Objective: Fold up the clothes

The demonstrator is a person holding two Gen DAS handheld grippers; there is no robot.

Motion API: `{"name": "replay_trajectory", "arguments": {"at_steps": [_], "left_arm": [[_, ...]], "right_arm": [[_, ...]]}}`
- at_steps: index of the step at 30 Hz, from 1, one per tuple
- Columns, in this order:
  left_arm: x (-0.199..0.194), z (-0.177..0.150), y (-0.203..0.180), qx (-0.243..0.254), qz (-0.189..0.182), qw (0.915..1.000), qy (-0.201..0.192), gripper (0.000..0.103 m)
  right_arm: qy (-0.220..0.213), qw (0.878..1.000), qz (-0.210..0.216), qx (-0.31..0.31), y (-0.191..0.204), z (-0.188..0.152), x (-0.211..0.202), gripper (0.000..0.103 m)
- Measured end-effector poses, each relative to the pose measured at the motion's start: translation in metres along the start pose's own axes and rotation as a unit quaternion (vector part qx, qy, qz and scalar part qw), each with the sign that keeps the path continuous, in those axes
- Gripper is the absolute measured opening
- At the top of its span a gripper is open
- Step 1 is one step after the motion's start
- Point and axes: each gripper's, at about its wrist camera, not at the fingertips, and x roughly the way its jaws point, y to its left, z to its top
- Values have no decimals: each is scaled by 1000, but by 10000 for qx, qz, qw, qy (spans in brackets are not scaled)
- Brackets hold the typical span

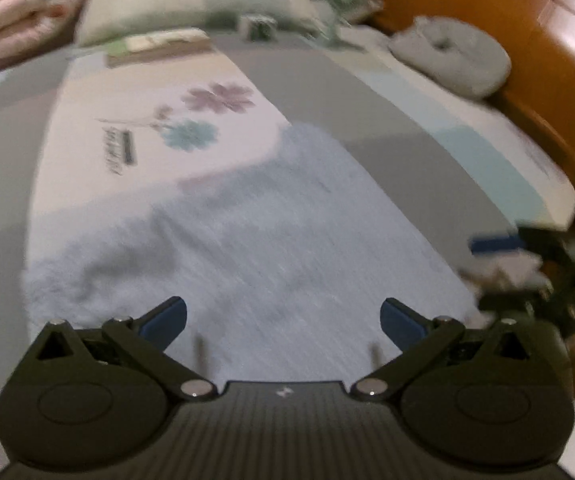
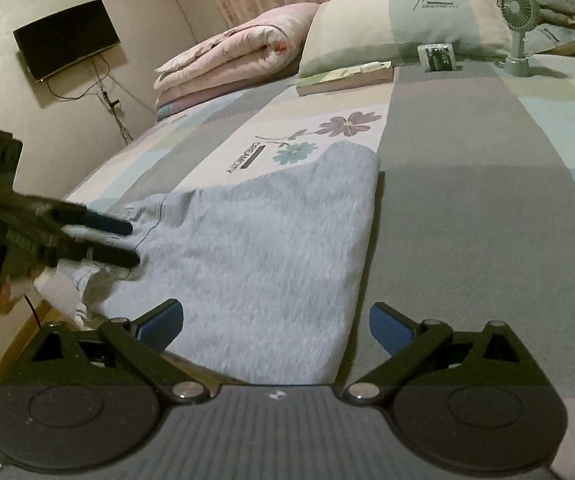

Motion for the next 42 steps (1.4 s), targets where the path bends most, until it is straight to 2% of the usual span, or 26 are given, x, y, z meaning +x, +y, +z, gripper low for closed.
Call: {"name": "replay_trajectory", "arguments": {"at_steps": [3, 7, 9, 11, 15, 18, 22, 28, 31, 36, 39, 42], "left_arm": [[11, 10, 24, -213, 64, 9997, -60, 102], [32, 16, 40, -183, 288, 9994, -114, 102], [44, 14, 58, -550, 283, 9980, 102, 102], [50, 9, 69, -788, 167, 9967, 126, 102], [38, 6, 59, -612, 360, 9974, 95, 102], [15, 3, 43, -305, 467, 9984, -36, 102], [-9, -10, 26, -62, 205, 9997, -105, 102], [2, -47, 28, -325, 246, 9984, 384, 102], [-3, -61, 32, -472, 145, 9982, 334, 102], [-16, -53, 26, -348, 292, 9988, 194, 102], [-19, -42, 25, -189, 348, 9992, -62, 102], [-12, -33, 33, -297, 306, 9990, -146, 102]], "right_arm": [[38, 10000, -12, -88, 5, 1, 3, 102], [82, 9998, -38, -155, 9, 3, 6, 102], [98, 9998, -46, -165, 10, 3, 6, 102], [119, 9998, -64, -173, 10, 4, 7, 102], [168, 9996, -124, -211, 10, 7, 9, 102], [114, 9994, -92, -304, 15, 13, 8, 102], [72, 9990, 146, -427, 27, 20, 12, 103], [477, 9969, 346, -524, 40, 12, 39, 103], [817, 9950, 224, -530, 36, 2, 50, 103], [857, 9946, 153, -572, 34, 6, 45, 103], [706, 9938, 14, -860, 38, 26, 45, 103], [567, 9911, -47, -1206, 44, 50, 53, 103]]}}
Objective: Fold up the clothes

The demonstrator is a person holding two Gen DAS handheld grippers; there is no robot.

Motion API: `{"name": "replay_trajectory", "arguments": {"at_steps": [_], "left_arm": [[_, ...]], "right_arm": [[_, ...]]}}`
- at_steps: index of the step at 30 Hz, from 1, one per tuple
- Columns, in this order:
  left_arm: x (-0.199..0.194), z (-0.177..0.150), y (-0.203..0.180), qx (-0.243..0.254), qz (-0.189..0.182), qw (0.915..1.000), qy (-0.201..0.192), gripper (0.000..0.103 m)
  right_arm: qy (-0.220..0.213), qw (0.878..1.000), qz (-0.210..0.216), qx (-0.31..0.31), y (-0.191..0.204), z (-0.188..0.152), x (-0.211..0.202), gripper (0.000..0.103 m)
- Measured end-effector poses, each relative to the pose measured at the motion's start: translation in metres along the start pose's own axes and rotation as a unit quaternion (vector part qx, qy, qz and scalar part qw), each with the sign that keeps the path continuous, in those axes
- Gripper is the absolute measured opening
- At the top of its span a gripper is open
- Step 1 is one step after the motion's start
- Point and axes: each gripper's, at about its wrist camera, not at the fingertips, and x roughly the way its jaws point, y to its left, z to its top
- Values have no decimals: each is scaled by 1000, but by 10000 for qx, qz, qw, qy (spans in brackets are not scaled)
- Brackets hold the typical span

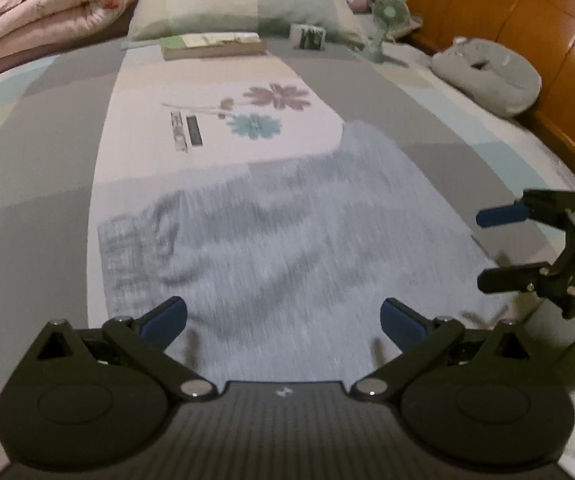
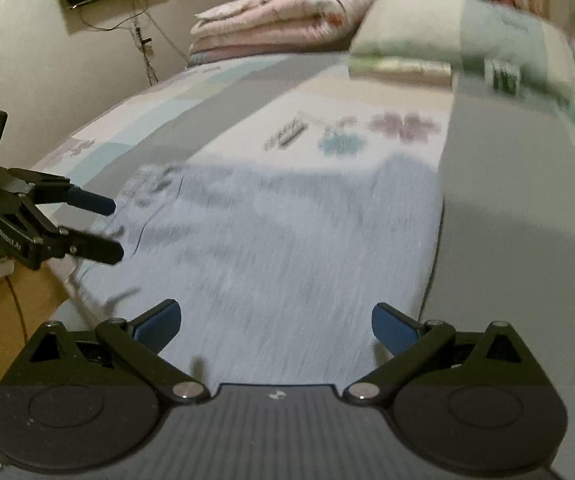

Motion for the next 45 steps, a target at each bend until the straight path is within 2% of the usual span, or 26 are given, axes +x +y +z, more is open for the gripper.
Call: {"name": "replay_trajectory", "arguments": {"at_steps": [4, 7, 9, 11, 14, 15, 19, 23, 28, 30, 34, 36, 41, 45], "left_arm": [[18, -1, 16, -321, -89, 9993, 153, 102], [16, -10, 18, -332, -182, 9993, 66, 102], [13, -14, 17, -296, -170, 9994, 67, 102], [11, -18, 16, -255, -133, 9996, 51, 102], [8, -21, 17, -230, -123, 9996, 56, 102], [7, -22, 17, -219, -126, 9997, 61, 102], [-3, -9, 16, -13, -143, 9999, -12, 102], [-4, 20, 14, 282, -282, 9986, -335, 102], [33, 50, 16, 182, -925, 9950, -317, 102], [52, 53, 21, 27, -1011, 9947, -180, 102], [75, 45, 48, -538, -950, 9939, -124, 100], [72, 42, 49, -568, -953, 9937, -170, 100], [44, 42, 22, 53, -441, 9989, -133, 100], [26, 33, 8, 480, -455, 9978, -37, 101]], "right_arm": [[-49, 9999, -30, -86, -13, 38, 29, 103], [15, 9999, -81, -117, -21, 64, 57, 103], [111, 9994, -314, -101, -25, 76, 80, 103], [363, 9965, -751, -54, -31, 81, 107, 103], [708, 9905, -1175, -29, -41, 78, 141, 103], [669, 9902, -1224, -19, -44, 77, 145, 103], [587, 9923, -1091, 77, -43, 77, 130, 103], [466, 9954, -832, 94, -38, 73, 102, 103], [505, 9949, -866, 96, -31, 52, 74, 103], [508, 9945, -904, 119, -29, 44, 67, 103], [459, 9950, -846, 266, -26, 29, 51, 103], [431, 9948, -864, 315, -26, 24, 46, 103], [299, 9947, -884, 442, -24, 20, 34, 103], [201, 9946, -887, 495, -18, 17, 28, 103]]}}
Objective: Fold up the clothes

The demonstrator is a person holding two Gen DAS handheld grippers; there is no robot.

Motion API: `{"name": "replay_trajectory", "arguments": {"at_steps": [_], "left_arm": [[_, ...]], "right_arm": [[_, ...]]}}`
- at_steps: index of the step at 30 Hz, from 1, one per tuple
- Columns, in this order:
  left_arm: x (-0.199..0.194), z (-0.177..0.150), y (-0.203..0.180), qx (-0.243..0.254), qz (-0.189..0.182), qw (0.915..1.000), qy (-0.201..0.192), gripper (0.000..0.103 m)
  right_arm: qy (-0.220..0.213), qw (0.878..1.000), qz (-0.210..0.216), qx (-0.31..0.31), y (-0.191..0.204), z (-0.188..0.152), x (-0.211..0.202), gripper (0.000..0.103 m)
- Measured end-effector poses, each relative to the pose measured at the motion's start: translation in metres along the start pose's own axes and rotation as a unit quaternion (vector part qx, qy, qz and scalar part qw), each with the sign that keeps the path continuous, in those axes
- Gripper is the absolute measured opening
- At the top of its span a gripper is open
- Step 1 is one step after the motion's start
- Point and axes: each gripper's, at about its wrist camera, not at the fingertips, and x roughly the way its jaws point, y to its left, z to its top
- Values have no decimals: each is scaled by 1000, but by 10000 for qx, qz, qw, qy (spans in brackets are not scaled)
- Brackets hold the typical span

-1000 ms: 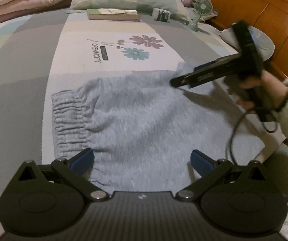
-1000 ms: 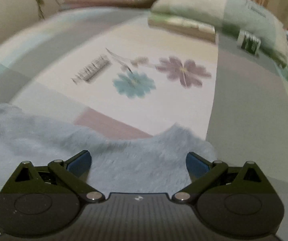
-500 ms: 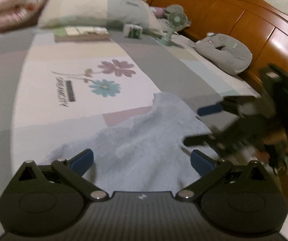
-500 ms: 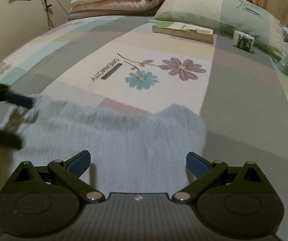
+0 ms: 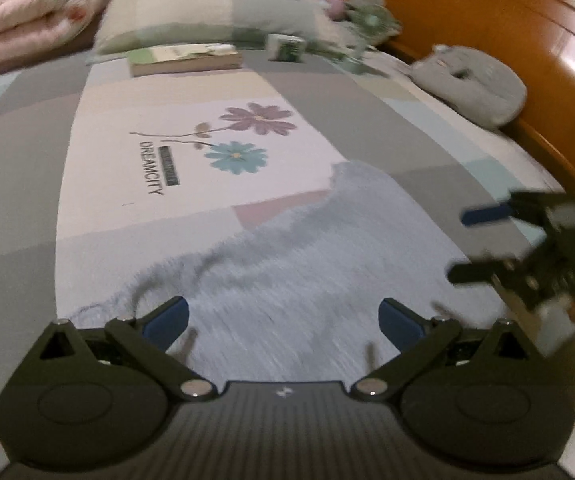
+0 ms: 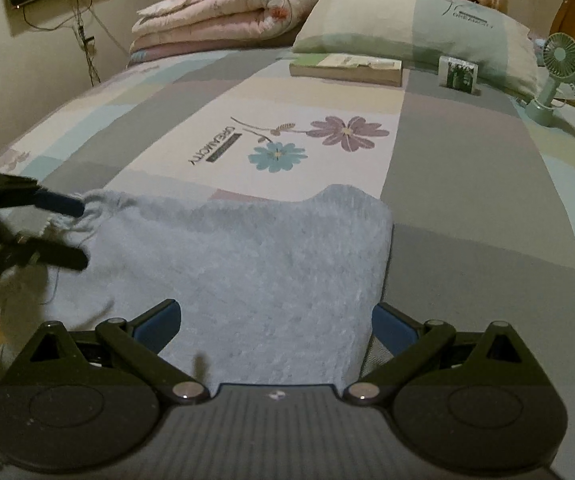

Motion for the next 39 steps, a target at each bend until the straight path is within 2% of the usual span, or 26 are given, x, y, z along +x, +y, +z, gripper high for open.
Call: {"name": "replay_trajectory", "arguments": {"at_steps": [5, 8, 15, 18, 20, 22, 26, 33, 36, 39], "left_arm": [[5, -30, -1, 28, 246, 9988, 428, 101], [-6, -44, -7, 74, 266, 9991, 319, 101], [-23, -52, -32, 190, 302, 9992, 193, 101], [-14, -59, -34, 80, 88, 9993, 355, 101], [-8, -62, -34, 12, 100, 9987, 498, 101], [-12, -61, -39, 102, 168, 9988, 448, 101], [-26, -54, -46, 165, -14, 9997, 176, 101], [-14, -70, -40, -107, 24, 9984, 550, 101], [-27, -66, -34, -203, 13, 9990, 392, 101], [-45, -54, -13, -555, 98, 9982, -181, 102]], "right_arm": [[-31, 9999, 25, 103, 6, -7, -4, 103], [19, 9998, 30, 197, 7, -12, -4, 103], [120, 9996, -25, 253, 12, -16, -4, 103], [117, 9995, -24, 283, 14, -16, -5, 103], [125, 9995, -32, 272, 15, -16, -6, 103], [126, 9996, -32, 241, 16, -17, -7, 103], [66, 9997, -14, 247, 15, -17, -10, 103], [60, 9992, 38, 400, 10, -22, -14, 103], [92, 9982, 158, 578, 1, -25, -16, 103], [62, 9954, 375, 874, -13, -27, -18, 103]]}}
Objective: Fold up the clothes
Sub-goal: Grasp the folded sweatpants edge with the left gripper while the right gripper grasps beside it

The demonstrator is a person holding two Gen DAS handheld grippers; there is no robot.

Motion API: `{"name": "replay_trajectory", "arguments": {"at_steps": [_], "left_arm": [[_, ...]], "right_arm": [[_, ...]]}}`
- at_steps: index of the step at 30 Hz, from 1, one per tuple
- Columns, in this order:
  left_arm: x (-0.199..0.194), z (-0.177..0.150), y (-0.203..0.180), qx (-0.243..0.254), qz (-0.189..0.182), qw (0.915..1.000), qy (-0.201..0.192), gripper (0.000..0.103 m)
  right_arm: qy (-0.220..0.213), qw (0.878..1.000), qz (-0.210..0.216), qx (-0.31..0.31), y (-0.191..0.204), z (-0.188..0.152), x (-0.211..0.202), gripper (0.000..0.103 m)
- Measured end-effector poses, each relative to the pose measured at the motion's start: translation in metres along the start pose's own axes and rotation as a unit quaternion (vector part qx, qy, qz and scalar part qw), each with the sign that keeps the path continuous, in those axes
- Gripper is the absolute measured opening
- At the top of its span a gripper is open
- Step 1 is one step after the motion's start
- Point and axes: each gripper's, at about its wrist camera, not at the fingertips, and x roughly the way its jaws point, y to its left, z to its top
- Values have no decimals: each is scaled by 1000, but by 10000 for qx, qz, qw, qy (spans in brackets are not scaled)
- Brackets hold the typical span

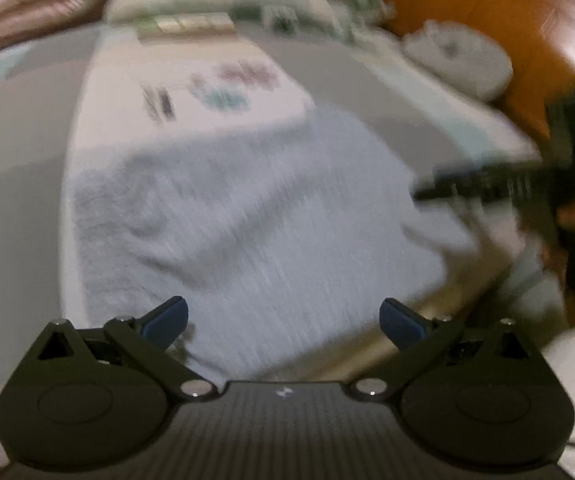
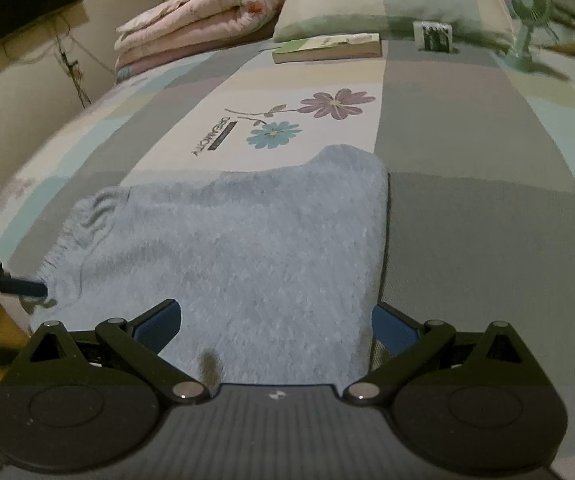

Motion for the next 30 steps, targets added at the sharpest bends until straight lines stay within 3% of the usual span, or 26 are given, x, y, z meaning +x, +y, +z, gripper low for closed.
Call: {"name": "replay_trajectory", "arguments": {"at_steps": [2, 7, 11, 14, 21, 27, 30], "left_arm": [[-6, 11, 20, -357, 222, 9985, -361, 102], [8, 28, 82, -1423, 265, 9894, 115, 102], [25, 20, 125, -2397, -129, 9689, 597, 102], [39, 7, 138, -2876, -439, 9520, 954, 102], [54, 12, 152, -2992, -1022, 9429, 1049, 102], [76, 31, 160, -3096, -1476, 9330, 1086, 102], [84, 34, 169, -3301, -1659, 9240, 982, 102]], "right_arm": [[-7, 9995, 152, 287, -12, 1, -1, 103], [236, 9935, 637, 909, -42, 1, 1, 103], [591, 9847, 995, 1300, -64, -2, 15, 103], [604, 9749, 1400, 1625, -79, -3, 20, 103], [721, 9442, 2204, 2340, -98, 7, 43, 103], [826, 9438, 2312, 2213, -89, 33, 71, 103], [795, 9449, 2335, 2154, -88, 47, 83, 103]]}}
